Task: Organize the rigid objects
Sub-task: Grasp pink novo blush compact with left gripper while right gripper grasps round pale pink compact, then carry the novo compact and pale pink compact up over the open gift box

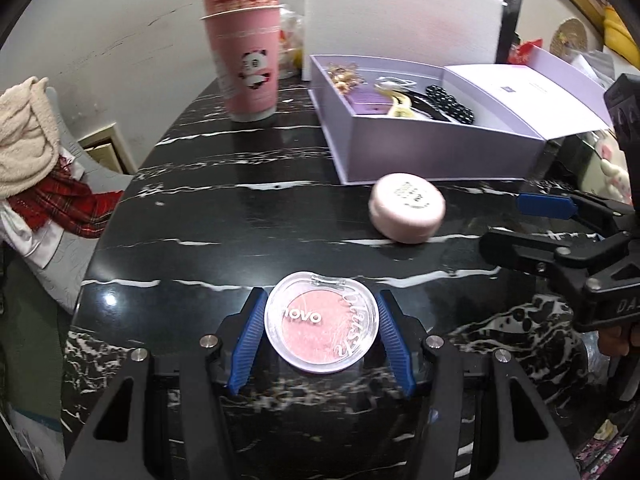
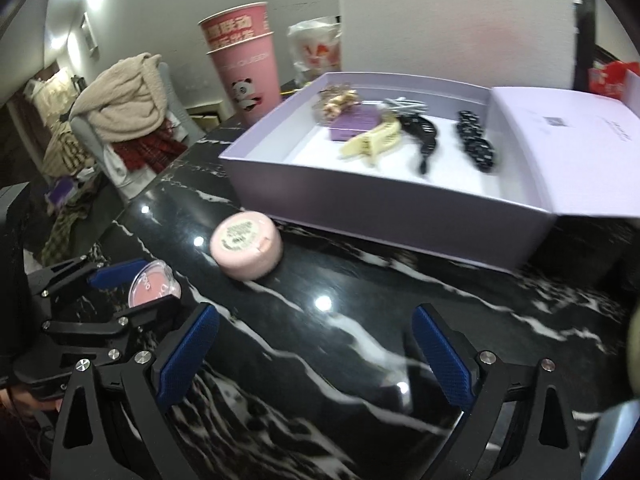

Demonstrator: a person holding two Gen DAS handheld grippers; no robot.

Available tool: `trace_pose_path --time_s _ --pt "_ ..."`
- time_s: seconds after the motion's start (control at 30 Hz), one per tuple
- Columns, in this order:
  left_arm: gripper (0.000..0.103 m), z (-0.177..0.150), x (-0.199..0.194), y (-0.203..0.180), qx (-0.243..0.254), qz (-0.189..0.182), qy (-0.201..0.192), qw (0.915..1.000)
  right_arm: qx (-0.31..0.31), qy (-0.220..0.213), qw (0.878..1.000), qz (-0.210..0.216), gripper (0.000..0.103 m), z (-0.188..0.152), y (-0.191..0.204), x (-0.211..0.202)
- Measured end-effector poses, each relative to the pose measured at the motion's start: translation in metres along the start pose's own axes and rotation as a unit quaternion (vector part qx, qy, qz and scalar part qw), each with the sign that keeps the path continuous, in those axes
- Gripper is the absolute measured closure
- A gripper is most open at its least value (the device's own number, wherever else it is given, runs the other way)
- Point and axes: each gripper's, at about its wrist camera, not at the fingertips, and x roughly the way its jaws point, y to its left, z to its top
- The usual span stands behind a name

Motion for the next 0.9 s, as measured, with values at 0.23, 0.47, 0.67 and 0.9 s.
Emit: trace_pose_path --time_s 0.23,0.47,0.67,0.9 --pt "0.048 -0.001 0.001 0.024 -0.023 0.017 -0.004 0.9996 -0.034 0.018 0.999 0.009 0.005 0.014 0.025 0.028" --pt "0.048 -0.003 0.001 0.039 -0.04 0.03 -0.009 0.9987 -0.067 0.022 0.997 0.013 0.006 0.027 0.047 0.049" --pt "0.048 -0.004 0.0 0.04 -0.046 0.034 -0.014 0.9983 -0.078 0.018 0.997 0.002 0.017 0.034 0.059 0.057" --pt "0.048 -0.005 -0.001 0.039 -0.05 0.038 -0.013 0.9979 -0.075 0.007 0.997 -0.003 0.053 0.037 0.054 0.055"
